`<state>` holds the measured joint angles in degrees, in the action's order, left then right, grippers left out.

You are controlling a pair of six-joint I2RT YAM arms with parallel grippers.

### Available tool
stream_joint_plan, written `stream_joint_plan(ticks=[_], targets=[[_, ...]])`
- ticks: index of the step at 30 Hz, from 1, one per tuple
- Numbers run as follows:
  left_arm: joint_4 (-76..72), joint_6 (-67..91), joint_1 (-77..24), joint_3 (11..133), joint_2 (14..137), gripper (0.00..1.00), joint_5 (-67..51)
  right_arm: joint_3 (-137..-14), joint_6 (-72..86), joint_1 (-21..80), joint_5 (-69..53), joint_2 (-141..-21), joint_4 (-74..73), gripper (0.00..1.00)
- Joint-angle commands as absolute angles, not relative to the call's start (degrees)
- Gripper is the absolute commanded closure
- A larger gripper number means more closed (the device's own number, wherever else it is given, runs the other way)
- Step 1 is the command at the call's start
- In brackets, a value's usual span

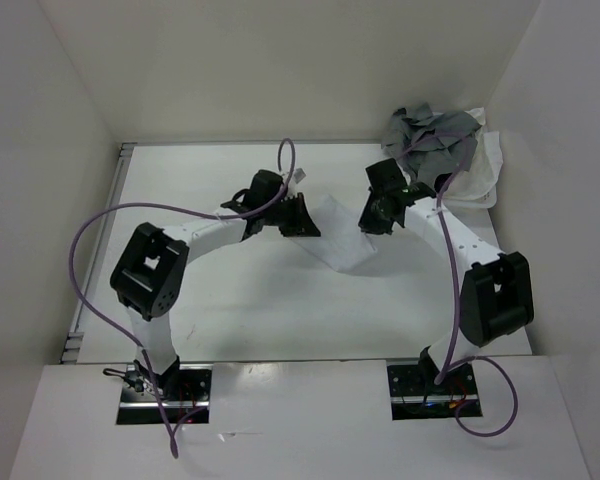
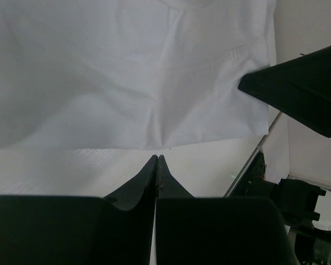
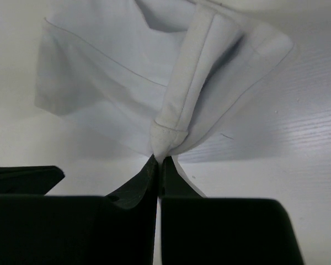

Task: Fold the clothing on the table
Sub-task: Fold the skirt

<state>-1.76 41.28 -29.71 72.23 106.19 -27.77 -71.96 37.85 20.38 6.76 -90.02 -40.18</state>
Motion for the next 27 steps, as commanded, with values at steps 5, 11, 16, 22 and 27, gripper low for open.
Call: stream_joint_plan(ticks=[5, 11, 16, 22, 27], targets=[[-5.8, 43.2, -30.8, 75.4, 111.3, 1.00, -29.6, -73.5, 37.4, 20.7, 8.0, -87.6, -41.2, 1.00], [-3.8, 42.5, -30.8, 75.4, 111.4, 1.00, -25.4, -77.2, 36.8, 22.1, 6.0, -91.0, -41.2, 1.00], [-0.1, 41.1, -26.9, 74.1, 105.6, 1.00, -22.5, -83.1, 36.3, 24.4, 5.5, -96.8, -40.7, 1.00], [2.5, 39.9, -23.2, 70.7, 99.9, 1.00, -19.8, -89.0, 35.2, 27.9, 4.8, -103.0, -40.2, 1.00], [5.4, 38.9, -21.9, 68.9, 95.7, 1.00, -17.1, -93.7, 34.0, 29.4, 4.8, -110.0, -40.2, 1.00]])
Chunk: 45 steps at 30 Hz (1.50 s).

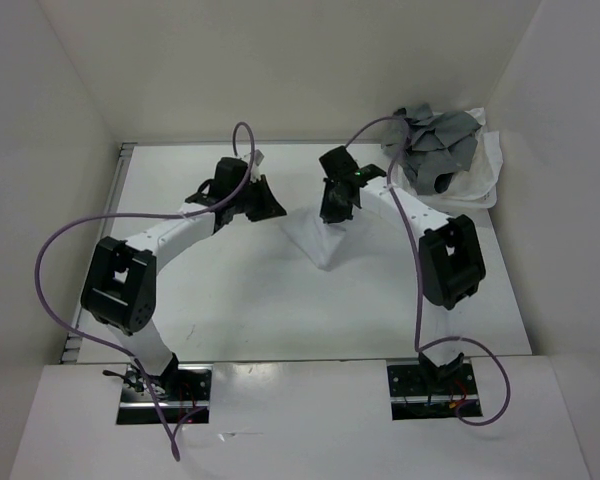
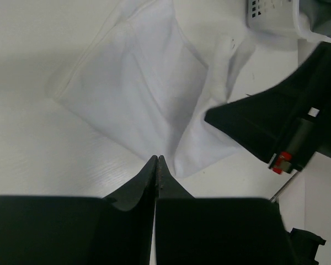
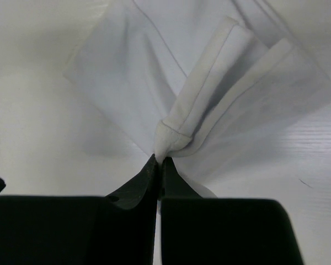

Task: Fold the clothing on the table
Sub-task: Fold the skirt

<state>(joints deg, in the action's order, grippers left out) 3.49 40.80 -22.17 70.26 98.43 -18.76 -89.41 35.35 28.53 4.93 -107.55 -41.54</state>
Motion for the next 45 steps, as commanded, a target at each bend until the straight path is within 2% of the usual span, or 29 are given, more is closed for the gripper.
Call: stream_joint_plan(ticks=[1, 19, 23, 32, 37, 45], targets=[[6.0, 38.8, -21.3, 68.9, 95.7, 1.00, -16.6, -94.4, 34.0, 30.1, 4.8, -110.8, -40.2, 1.00], [8.7, 37.8, -20.7, 65.6, 92.9, 1.00, -15.6, -118.6, 32.4, 30.6, 6.0, -128.5, -40.8, 1.00], [8.7, 37.8, -20.1, 65.0, 93.4, 1.00, -14.5, -125.7, 32.4, 30.6, 6.5, -132.9, -47.6, 1.00], [5.1, 38.3, -20.1, 71.1, 102.2, 1.00, -16.0, -93.1, 34.5, 31.6, 5.9, -111.4, -38.6, 1.00], [4.4, 38.3, -20.1, 78.0, 107.7, 1.00, -20.0, -81.8, 36.7, 32.8, 3.6, -102.8, -36.9, 1.00], [-0.9, 42.7, -25.5, 73.2, 108.9, 1.00, -25.9, -69.9, 40.0, 32.8, 3.1, -93.2, -36.9, 1.00]])
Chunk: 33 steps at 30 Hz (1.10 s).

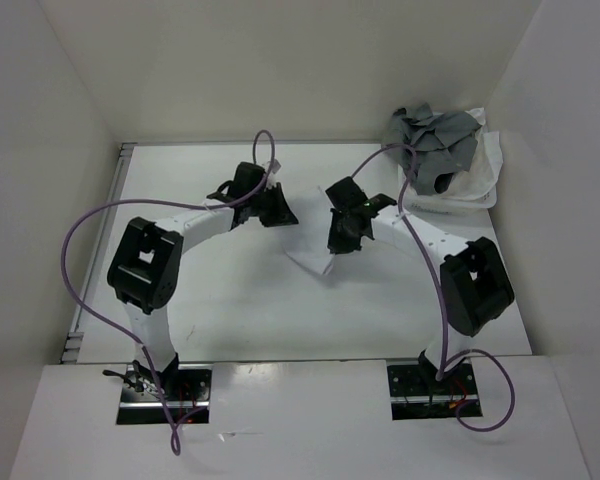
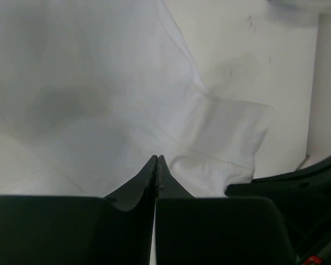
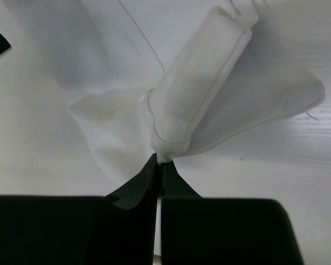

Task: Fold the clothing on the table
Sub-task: Fold the skirt

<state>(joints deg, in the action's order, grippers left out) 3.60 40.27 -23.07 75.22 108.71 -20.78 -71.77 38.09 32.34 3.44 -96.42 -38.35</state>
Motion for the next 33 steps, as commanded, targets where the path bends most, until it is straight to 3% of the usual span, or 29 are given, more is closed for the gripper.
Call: stream_joint_plan(ticks=[1, 8, 33], targets=[[-1.4, 42.7, -26.6, 72.2, 108.9, 1.00, -26.6, -69.1, 40.0, 32.8, 3.1, -92.6, -37.4, 1.00], [-1.4, 43.3, -31.7, 66.8, 107.8, 1.00, -25.9, -65.3, 41.7, 32.8, 3.1, -88.3, -38.8, 1.00], [-0.2, 41.2, -35.3, 66.7, 113.0, 1.00, -16.3, -60.0, 45.1, 33.3, 3.7, -81.0, -41.9, 1.00]])
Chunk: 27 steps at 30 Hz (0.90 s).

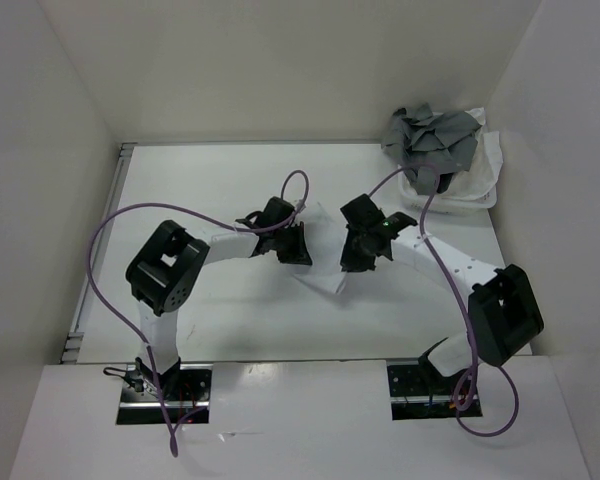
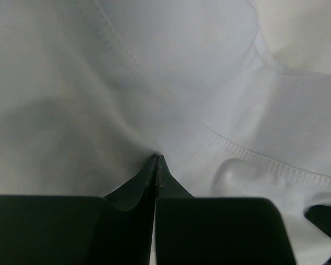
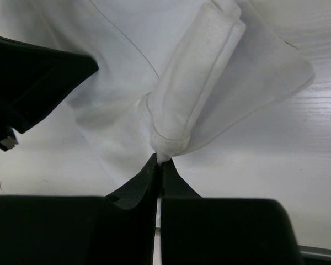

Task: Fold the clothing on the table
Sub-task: Fold the skirt

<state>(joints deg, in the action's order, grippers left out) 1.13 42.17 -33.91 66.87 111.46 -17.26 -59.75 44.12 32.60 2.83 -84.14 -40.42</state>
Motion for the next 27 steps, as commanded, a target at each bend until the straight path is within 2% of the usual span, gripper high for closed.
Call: stream_joint_plan(ticks=[1, 7, 16, 27], targets=[[-0.2, 41.2, -36.1, 66.7, 113.0, 1.00, -16.3, -61.2, 45.1, 33.3, 4.2, -81.0, -41.9, 1.00], [-1.4, 42.3, -37.2, 62.2, 113.0, 1.00, -15.6, -71.1, 41.4, 33.3, 4.8, -85.9, -41.9, 1.00], [-0.9, 42.3, -37.2, 61.7, 111.5, 1.00, -14.5, -86.1, 37.1, 33.3, 3.6, -101.1, -39.7, 1.00], [1.0, 42.3, -37.2, 61.7, 109.8, 1.00, -14.0, -91.8, 36.0, 33.3, -1.2, -107.4, -34.0, 1.00]])
